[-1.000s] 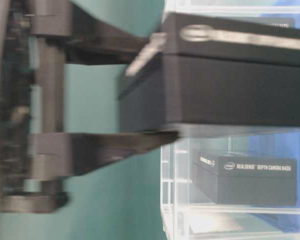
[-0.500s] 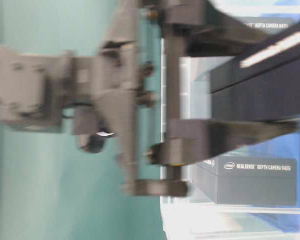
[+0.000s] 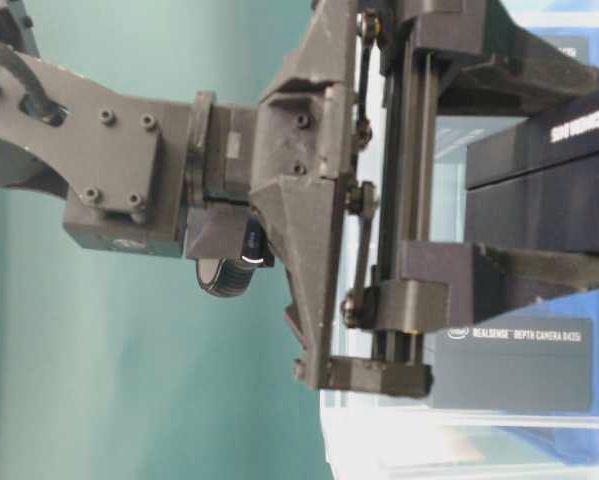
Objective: Take out the box from the case.
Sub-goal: 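Carry the box toward the front of the case over the cloth, then lower the box onto the cloth and open the right gripper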
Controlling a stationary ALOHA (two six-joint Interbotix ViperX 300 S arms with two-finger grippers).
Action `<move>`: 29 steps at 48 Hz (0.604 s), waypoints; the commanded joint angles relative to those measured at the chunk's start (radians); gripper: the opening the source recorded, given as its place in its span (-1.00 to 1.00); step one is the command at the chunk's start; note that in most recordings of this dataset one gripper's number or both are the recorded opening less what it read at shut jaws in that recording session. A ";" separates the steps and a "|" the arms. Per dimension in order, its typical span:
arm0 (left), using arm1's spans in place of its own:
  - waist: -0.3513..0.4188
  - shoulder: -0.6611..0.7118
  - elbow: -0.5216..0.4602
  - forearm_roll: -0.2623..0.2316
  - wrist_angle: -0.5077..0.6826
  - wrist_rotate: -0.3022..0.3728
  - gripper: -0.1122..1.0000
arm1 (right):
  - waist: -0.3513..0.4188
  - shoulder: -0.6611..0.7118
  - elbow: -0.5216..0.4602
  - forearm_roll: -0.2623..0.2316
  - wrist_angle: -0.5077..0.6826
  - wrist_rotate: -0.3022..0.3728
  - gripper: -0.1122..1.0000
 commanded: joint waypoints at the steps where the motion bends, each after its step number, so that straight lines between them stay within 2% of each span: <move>1: 0.003 -0.002 -0.026 -0.002 -0.002 0.000 0.87 | 0.008 -0.026 -0.012 0.018 -0.005 -0.002 0.40; 7: 0.003 -0.006 -0.025 -0.002 0.000 -0.002 0.87 | 0.009 -0.026 -0.012 0.023 -0.005 -0.003 0.75; 10: 0.003 -0.006 -0.023 -0.002 0.000 0.000 0.87 | 0.009 -0.028 -0.012 0.021 -0.002 -0.003 0.86; 29: 0.003 -0.006 -0.023 -0.002 -0.002 0.002 0.87 | 0.008 -0.031 -0.015 0.020 0.002 -0.002 0.87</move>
